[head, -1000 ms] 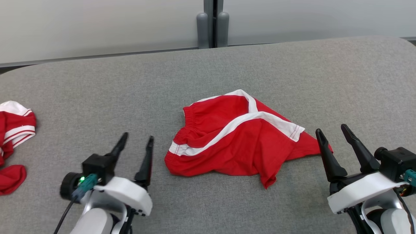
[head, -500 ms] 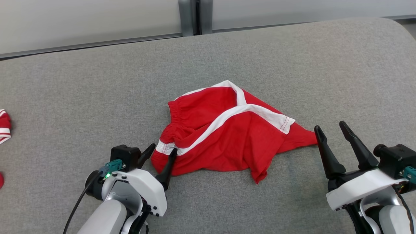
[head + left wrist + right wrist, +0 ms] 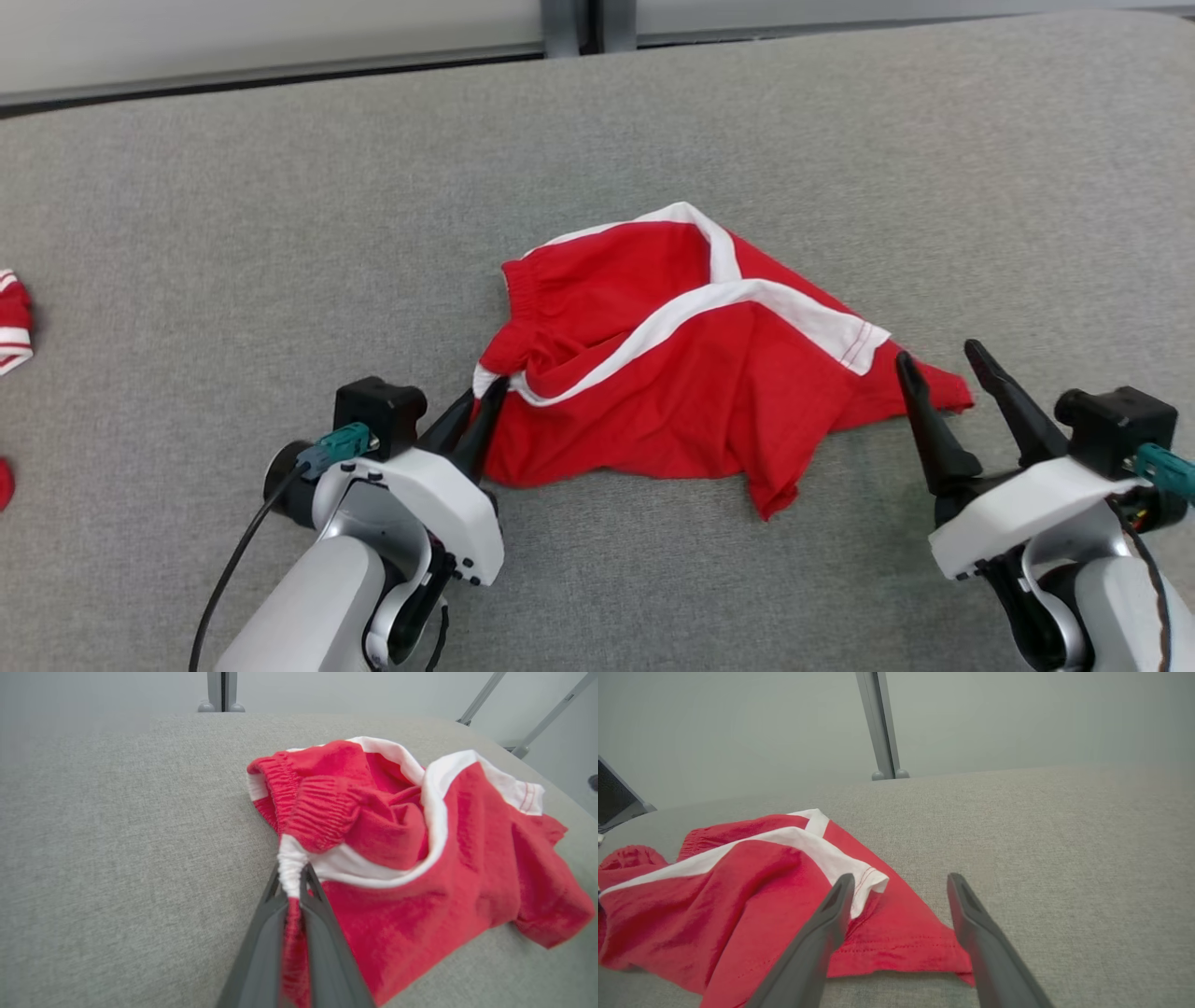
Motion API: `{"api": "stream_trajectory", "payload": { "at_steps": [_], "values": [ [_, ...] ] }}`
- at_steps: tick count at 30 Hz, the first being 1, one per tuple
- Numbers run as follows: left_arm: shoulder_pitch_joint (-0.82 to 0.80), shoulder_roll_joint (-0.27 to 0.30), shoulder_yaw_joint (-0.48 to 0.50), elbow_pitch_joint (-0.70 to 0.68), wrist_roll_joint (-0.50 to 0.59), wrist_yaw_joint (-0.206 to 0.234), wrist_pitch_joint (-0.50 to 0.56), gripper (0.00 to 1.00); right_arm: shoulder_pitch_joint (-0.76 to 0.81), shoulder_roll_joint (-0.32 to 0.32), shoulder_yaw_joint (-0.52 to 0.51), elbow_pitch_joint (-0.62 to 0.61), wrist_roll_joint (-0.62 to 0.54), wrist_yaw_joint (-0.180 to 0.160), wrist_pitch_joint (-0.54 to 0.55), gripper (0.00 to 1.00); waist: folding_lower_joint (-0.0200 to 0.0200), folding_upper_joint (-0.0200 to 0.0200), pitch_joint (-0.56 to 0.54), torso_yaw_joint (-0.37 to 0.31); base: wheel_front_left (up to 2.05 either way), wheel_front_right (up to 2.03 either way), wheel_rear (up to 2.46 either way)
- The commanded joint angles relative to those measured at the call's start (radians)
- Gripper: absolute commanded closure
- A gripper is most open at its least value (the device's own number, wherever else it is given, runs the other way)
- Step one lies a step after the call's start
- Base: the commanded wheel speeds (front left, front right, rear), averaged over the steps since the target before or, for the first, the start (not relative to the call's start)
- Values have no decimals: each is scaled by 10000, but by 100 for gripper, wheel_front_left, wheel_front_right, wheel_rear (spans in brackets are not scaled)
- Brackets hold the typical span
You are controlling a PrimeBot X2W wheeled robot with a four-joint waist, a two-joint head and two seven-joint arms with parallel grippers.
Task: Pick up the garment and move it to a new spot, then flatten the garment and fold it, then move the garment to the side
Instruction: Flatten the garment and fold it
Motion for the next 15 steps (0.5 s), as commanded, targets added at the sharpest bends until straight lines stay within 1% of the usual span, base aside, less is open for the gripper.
{"api": "stream_trajectory", "payload": {
  "at_steps": [1, 6, 7, 8, 9, 10, 15],
  "values": [
    [-173, -5, -22, -48, 91, 12, -67, 100, -242, -58, 154, 168, 121, 2, -2, 0, 0, 0, 243, 196, 0, 0, 0],
    [-338, -75, -82, -68, 130, 5, -232, 100, -814, -105, 632, 952, 363, 2, -78, 0, 0, 0, 502, 412, 0, 0, 0],
    [-364, -85, -69, -86, 142, 21, -289, 100, -899, -105, 681, 1067, 416, 2, -144, 24, 0, 0, 525, 448, 0, 0, 0],
    [-384, -81, -50, -115, 168, 44, -361, 100, -963, -92, 738, 1187, 480, 3, -184, 60, 0, 0, 533, 472, 0, 0, 0],
    [-391, -71, -41, -142, 184, 68, -419, 100, -1019, -102, 765, 1243, 507, 2, -270, 89, 0, 0, 536, 494, 0, 0, 0],
    [-396, -70, -22, -188, 167, 66, -497, 100, -1081, -140, 761, 1298, 551, 2, -331, 100, 0, 0, 536, 515, 0, 0, 0],
    [-437, -46, 93, -425, 60, 38, -751, 100, -1252, -267, 723, 1291, 641, 2, -697, 100, 0, 0, 484, 560, 0, 0, 0]
  ]
}}
